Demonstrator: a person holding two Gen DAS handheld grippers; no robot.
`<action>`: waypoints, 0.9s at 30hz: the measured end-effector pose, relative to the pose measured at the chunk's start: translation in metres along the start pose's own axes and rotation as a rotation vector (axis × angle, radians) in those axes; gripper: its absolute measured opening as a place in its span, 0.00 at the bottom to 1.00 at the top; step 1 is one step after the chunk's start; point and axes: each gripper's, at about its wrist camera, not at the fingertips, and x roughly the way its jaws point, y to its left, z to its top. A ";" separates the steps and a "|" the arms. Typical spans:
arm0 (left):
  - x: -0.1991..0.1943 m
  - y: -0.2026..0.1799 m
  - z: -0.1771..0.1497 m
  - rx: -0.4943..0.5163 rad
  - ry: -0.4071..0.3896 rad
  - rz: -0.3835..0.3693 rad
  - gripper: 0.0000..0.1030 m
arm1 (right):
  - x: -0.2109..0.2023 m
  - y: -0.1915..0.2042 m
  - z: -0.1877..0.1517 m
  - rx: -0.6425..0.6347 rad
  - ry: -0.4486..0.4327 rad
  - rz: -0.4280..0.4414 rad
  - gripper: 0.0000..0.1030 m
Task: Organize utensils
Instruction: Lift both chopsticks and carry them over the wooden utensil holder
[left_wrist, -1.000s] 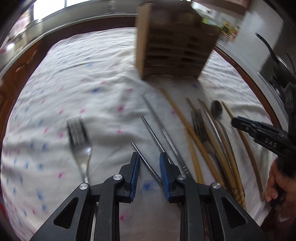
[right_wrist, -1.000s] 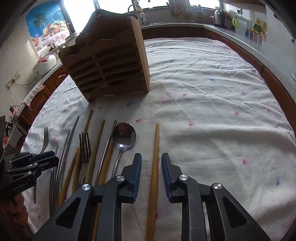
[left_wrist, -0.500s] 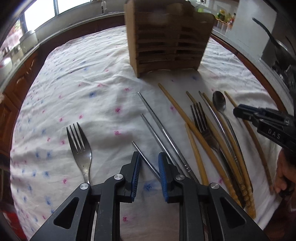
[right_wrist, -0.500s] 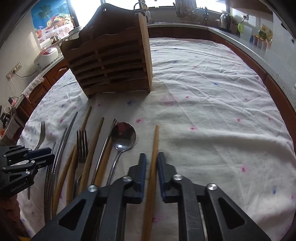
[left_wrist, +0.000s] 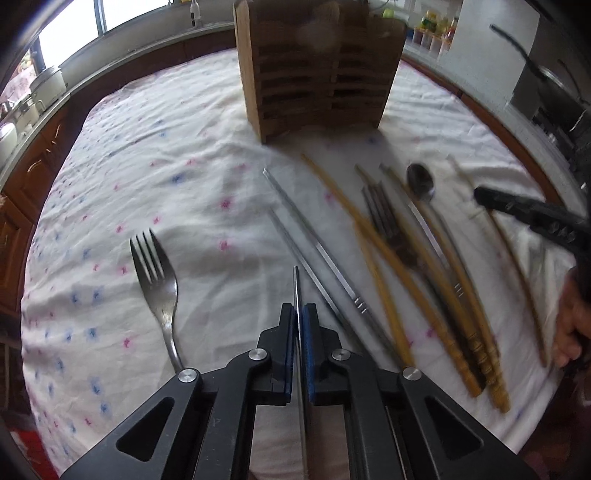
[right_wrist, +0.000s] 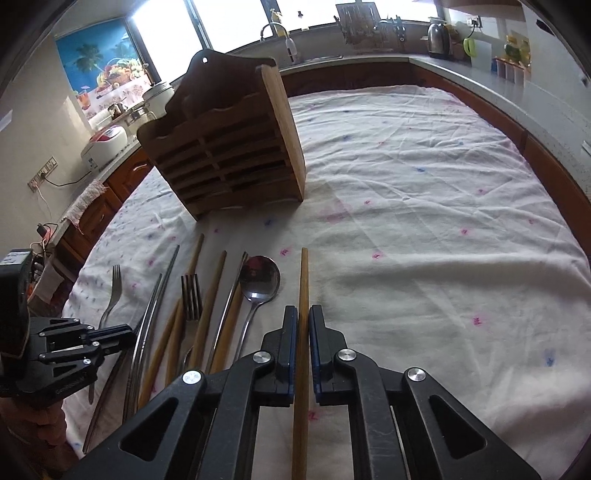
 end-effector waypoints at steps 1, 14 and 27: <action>0.000 0.000 0.001 0.011 0.016 0.005 0.05 | -0.001 0.001 0.000 -0.001 -0.001 -0.001 0.06; -0.011 -0.001 -0.010 0.047 -0.023 0.019 0.03 | -0.028 0.009 -0.004 0.010 -0.044 0.022 0.06; -0.135 0.039 -0.033 -0.133 -0.351 -0.114 0.03 | -0.091 0.034 0.010 -0.003 -0.204 0.059 0.06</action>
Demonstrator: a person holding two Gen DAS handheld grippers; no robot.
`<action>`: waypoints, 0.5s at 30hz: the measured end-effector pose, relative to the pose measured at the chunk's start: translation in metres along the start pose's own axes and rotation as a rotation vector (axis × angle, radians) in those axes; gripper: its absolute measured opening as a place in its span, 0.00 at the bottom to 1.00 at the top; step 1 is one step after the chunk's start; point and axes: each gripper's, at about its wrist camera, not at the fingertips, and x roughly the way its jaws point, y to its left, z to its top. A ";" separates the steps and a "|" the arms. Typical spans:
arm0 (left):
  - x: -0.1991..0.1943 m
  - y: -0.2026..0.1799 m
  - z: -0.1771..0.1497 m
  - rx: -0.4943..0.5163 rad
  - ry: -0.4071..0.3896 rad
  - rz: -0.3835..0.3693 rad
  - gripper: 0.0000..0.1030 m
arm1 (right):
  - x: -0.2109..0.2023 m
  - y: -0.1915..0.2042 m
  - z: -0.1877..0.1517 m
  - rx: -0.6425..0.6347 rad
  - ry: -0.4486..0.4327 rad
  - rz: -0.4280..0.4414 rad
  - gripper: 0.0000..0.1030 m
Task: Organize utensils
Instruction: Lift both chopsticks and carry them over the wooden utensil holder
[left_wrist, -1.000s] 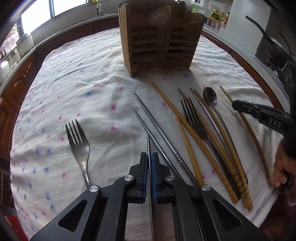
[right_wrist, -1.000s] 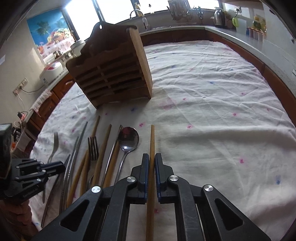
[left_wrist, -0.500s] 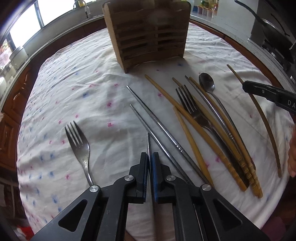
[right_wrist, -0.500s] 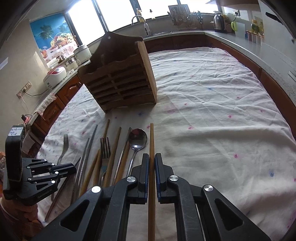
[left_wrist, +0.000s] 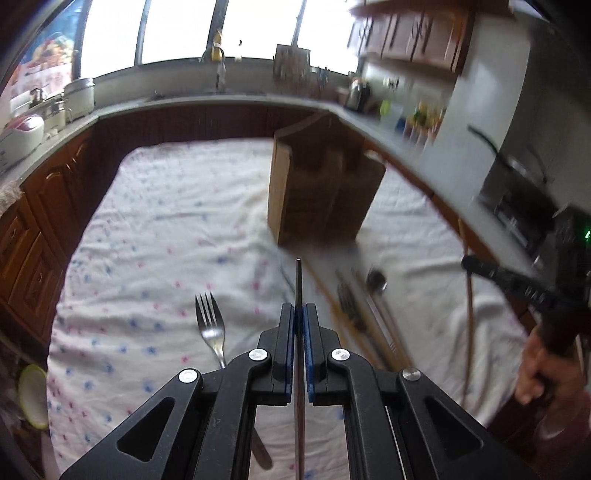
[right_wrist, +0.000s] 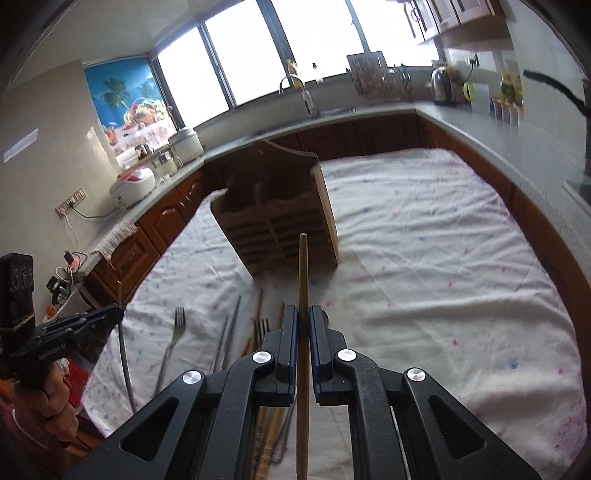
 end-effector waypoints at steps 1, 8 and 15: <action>-0.011 0.001 0.001 -0.009 -0.031 -0.003 0.03 | -0.002 0.001 0.001 -0.002 -0.009 0.001 0.06; -0.055 0.006 -0.011 -0.051 -0.163 -0.025 0.03 | -0.026 0.017 0.008 -0.026 -0.110 0.006 0.06; -0.065 0.003 -0.016 -0.056 -0.225 -0.031 0.02 | -0.034 0.024 0.018 -0.043 -0.150 0.010 0.06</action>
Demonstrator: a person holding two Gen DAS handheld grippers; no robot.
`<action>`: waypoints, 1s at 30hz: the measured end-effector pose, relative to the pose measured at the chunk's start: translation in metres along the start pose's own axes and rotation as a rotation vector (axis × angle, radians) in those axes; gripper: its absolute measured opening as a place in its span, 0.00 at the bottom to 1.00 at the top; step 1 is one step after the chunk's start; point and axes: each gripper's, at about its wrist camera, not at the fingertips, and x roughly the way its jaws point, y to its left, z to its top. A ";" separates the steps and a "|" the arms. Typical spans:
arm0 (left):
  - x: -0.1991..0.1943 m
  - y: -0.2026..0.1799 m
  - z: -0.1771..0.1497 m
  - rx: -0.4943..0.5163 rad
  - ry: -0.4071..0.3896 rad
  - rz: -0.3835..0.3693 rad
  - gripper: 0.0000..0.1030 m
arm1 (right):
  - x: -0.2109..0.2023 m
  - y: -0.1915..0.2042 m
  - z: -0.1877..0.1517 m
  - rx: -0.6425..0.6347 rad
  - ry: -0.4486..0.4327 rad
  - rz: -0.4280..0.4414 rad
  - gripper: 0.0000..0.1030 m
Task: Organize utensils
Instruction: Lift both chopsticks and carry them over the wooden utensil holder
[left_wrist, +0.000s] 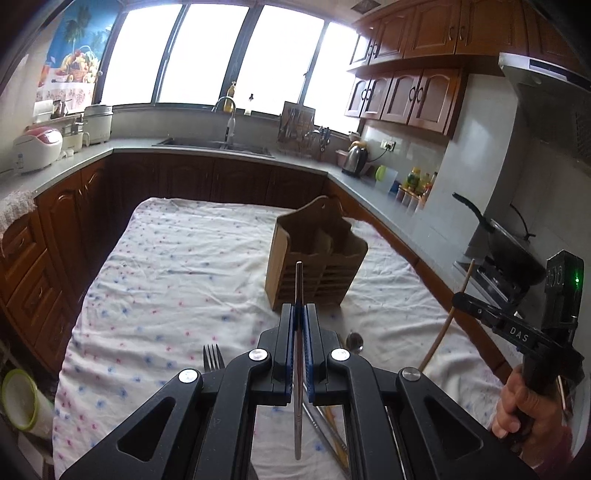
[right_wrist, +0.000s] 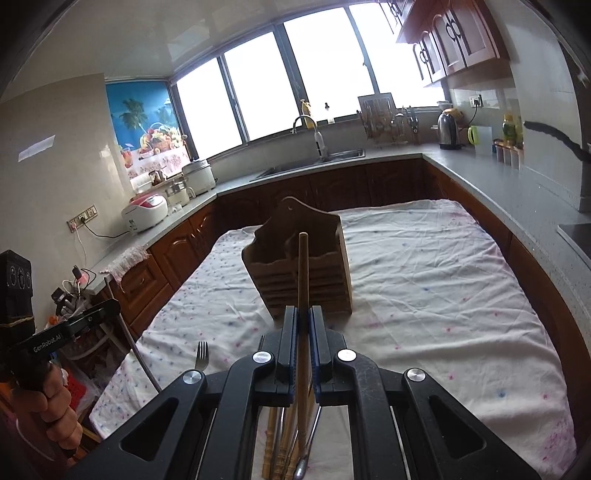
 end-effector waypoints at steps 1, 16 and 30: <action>0.000 0.001 0.000 -0.003 -0.002 -0.001 0.02 | 0.000 0.000 0.001 0.001 -0.003 0.001 0.06; 0.011 0.005 0.018 -0.016 -0.054 -0.002 0.02 | 0.008 -0.010 0.019 0.019 -0.051 0.002 0.06; 0.052 0.008 0.074 0.013 -0.180 -0.020 0.02 | 0.028 -0.014 0.098 0.036 -0.218 0.008 0.06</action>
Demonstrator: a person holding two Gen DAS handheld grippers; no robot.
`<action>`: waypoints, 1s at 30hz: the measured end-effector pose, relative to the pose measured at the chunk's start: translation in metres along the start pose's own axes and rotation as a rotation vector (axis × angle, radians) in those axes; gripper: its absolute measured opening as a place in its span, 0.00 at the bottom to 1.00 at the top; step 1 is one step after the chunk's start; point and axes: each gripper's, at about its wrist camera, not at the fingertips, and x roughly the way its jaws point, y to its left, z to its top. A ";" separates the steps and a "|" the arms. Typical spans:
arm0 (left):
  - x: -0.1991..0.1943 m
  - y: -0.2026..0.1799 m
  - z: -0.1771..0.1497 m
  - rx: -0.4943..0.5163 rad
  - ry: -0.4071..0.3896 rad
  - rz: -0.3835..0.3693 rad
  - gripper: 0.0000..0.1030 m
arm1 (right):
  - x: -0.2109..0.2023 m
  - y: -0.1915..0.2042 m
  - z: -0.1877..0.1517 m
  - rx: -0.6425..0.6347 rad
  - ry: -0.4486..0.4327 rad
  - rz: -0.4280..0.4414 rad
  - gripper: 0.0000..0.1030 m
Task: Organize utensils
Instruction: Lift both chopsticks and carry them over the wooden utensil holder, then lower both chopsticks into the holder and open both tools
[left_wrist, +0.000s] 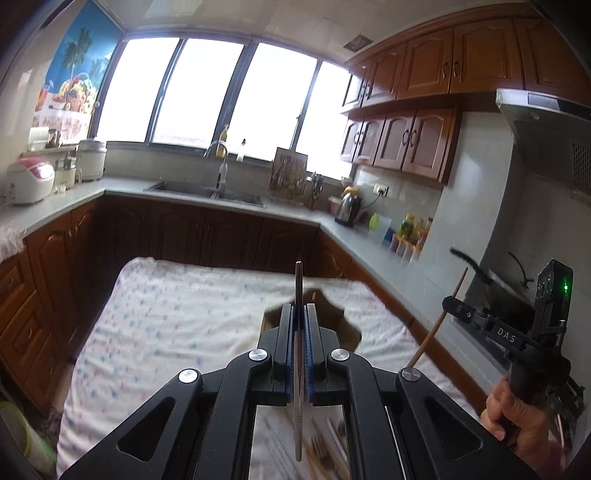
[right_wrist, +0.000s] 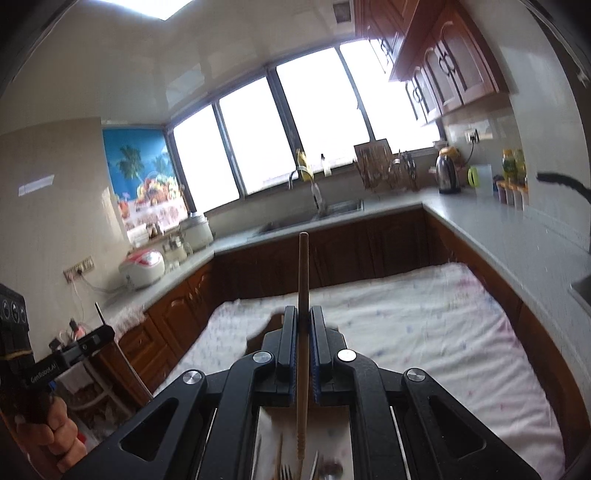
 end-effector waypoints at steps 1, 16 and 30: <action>0.007 0.000 0.007 0.003 -0.015 0.000 0.02 | 0.003 -0.001 0.006 0.002 -0.017 -0.002 0.06; 0.135 0.029 0.022 -0.049 -0.119 0.062 0.02 | 0.091 -0.025 0.026 0.037 -0.071 -0.052 0.06; 0.235 0.026 -0.037 -0.055 -0.018 0.115 0.02 | 0.141 -0.045 -0.027 0.087 0.061 -0.032 0.06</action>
